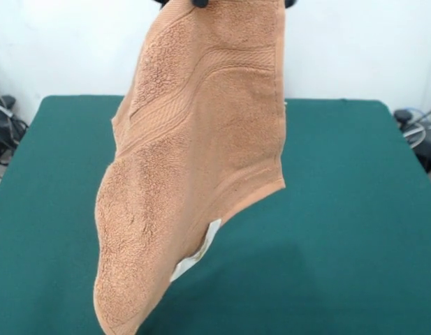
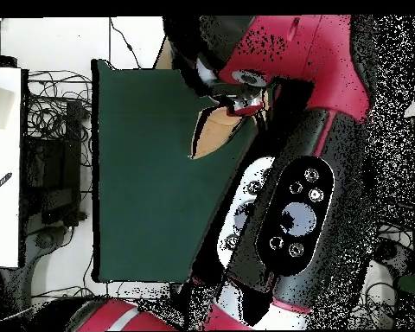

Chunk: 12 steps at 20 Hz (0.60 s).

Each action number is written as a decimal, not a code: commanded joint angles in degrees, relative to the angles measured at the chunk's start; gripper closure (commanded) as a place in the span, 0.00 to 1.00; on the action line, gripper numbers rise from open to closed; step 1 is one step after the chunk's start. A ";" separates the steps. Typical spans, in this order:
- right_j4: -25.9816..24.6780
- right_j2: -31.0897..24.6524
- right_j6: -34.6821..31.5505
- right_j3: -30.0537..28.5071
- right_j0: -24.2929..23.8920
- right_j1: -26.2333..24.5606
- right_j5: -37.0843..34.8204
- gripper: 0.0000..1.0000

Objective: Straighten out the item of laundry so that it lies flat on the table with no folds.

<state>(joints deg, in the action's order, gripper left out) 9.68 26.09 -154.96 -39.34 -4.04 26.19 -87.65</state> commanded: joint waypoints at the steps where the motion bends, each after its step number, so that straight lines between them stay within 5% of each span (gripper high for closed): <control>1: 0.00 1.37 -20.33 -7.67 3.89 -0.56 -0.07 1.00; 12: 1.58 2.02 -26.45 -8.61 7.85 -2.27 2.30 1.00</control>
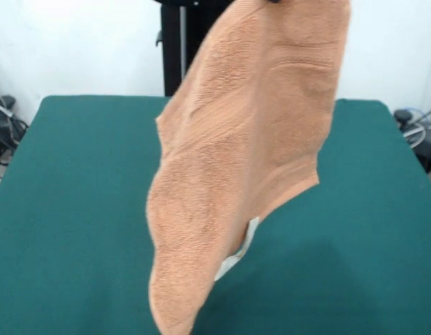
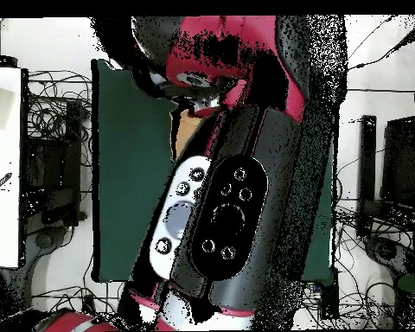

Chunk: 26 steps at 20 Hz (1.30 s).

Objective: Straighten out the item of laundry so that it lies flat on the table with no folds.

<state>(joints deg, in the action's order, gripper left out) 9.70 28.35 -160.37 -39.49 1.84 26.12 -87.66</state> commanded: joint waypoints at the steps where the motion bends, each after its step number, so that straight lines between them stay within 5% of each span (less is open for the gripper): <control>1: 1.65 -0.33 -21.29 -8.34 2.11 -2.30 2.21 1.00; 12: 1.30 -1.23 -21.48 -9.21 2.57 -2.30 3.55 1.00; 26: 0.60 -4.40 -10.49 -24.41 2.50 0.53 16.57 1.00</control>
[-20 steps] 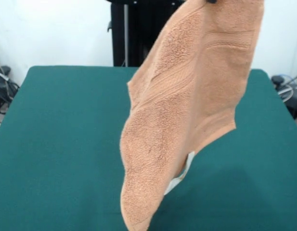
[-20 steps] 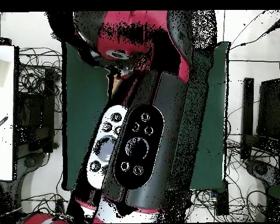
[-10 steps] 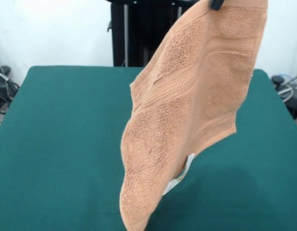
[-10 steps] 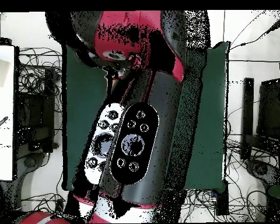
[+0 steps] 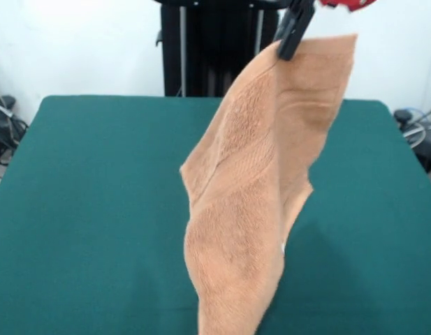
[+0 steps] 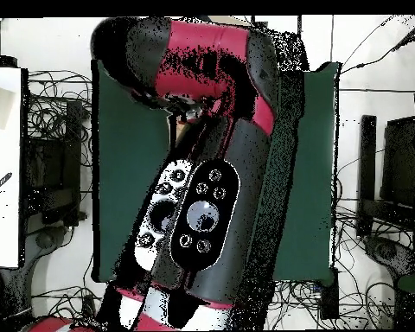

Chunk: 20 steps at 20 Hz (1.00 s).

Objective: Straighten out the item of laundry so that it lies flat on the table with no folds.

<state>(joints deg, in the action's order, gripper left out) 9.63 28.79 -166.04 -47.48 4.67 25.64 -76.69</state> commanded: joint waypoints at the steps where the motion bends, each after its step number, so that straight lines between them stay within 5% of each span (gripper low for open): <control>1: 0.51 -4.84 -4.70 -17.05 -0.24 0.82 6.74 1.00; 7: 0.12 -5.77 -1.43 -21.39 -2.11 0.99 12.53 1.00; 20: -1.70 -6.27 5.73 -25.56 -5.88 5.08 12.03 1.00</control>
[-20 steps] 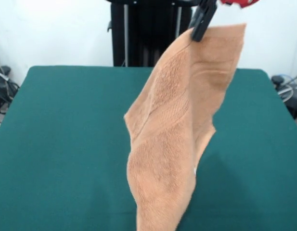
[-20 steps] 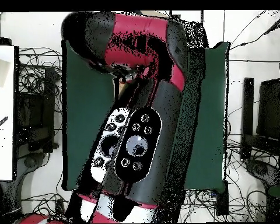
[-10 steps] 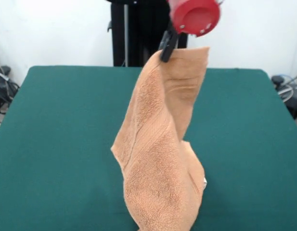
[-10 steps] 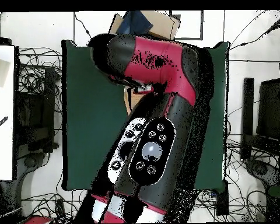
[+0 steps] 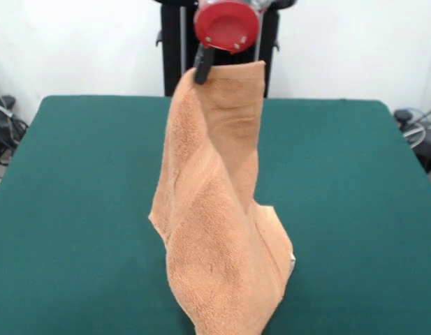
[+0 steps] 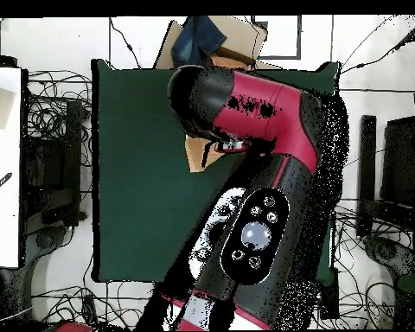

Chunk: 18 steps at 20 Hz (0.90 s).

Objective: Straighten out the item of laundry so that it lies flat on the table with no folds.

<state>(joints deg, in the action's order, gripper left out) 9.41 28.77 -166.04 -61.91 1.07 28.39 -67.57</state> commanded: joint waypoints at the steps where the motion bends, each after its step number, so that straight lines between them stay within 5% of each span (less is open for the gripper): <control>1: -1.55 -6.48 6.01 -11.45 -2.45 2.51 3.08 1.00; 18: -3.67 -8.05 7.76 -12.73 -4.36 2.82 3.53 1.00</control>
<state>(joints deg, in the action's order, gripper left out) 9.07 28.19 -166.04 -66.43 -2.52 32.05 -67.57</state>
